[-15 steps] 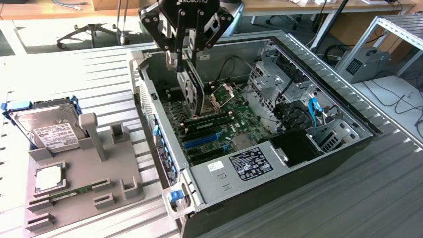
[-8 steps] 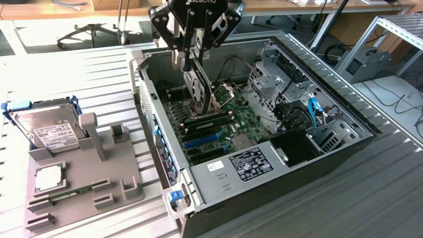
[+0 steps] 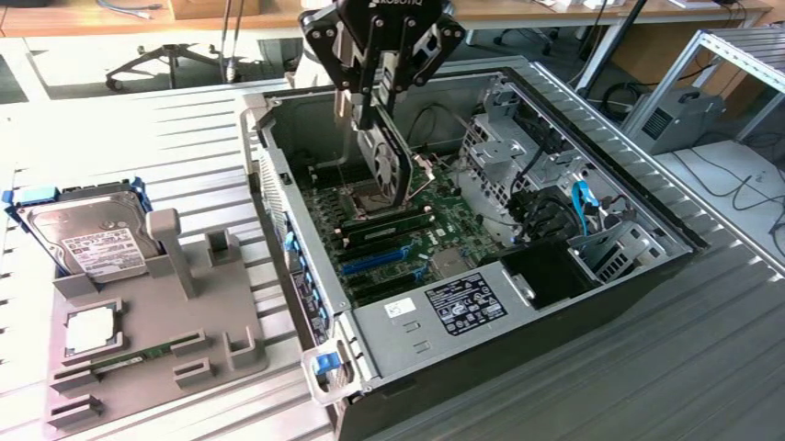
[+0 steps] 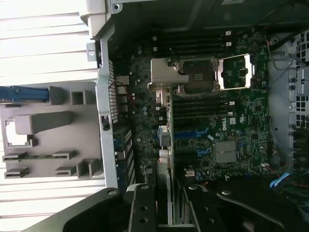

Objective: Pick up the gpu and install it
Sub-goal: 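Pick up the gpu and move the gpu toward the slot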

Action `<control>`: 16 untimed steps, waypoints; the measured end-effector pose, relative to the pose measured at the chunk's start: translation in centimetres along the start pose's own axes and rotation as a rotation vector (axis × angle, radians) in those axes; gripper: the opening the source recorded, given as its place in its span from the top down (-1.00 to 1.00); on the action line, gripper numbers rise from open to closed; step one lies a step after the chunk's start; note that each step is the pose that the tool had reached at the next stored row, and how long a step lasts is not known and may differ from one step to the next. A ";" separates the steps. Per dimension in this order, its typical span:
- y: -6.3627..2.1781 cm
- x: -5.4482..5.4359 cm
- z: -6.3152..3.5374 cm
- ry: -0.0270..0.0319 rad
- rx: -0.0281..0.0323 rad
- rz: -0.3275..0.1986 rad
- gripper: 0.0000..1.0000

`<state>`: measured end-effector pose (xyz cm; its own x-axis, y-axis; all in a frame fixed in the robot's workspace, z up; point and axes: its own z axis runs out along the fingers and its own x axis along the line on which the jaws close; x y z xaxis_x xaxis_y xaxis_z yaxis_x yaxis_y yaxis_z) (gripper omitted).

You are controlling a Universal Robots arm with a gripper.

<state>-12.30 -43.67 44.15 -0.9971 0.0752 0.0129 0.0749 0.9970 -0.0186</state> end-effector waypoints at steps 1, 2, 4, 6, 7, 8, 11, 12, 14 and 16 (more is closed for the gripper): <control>0.02 -0.2 0.01 0.0015 0.0003 0.000 0.47; 0.05 -0.4 0.02 0.0031 0.0005 0.000 0.47; 0.13 -0.9 0.08 0.0072 0.0011 0.000 0.47; 0.27 -1.2 0.17 0.0116 0.0020 0.000 0.47; 0.33 -1.4 0.22 0.0132 0.0021 0.000 0.47; 0.41 -1.6 0.31 0.0160 0.0023 0.000 0.47; 0.65 -1.9 0.73 0.0252 0.0030 -0.001 0.47; 0.70 -2.0 0.83 0.0272 0.0032 -0.001 0.47; 0.78 -2.1 1.00 0.0304 0.0033 -0.001 0.47; 0.88 -2.1 1.22 0.0341 0.0036 -0.001 0.47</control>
<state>-10.11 -42.97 42.88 -0.9961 0.0752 0.0470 0.0742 0.9970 -0.0222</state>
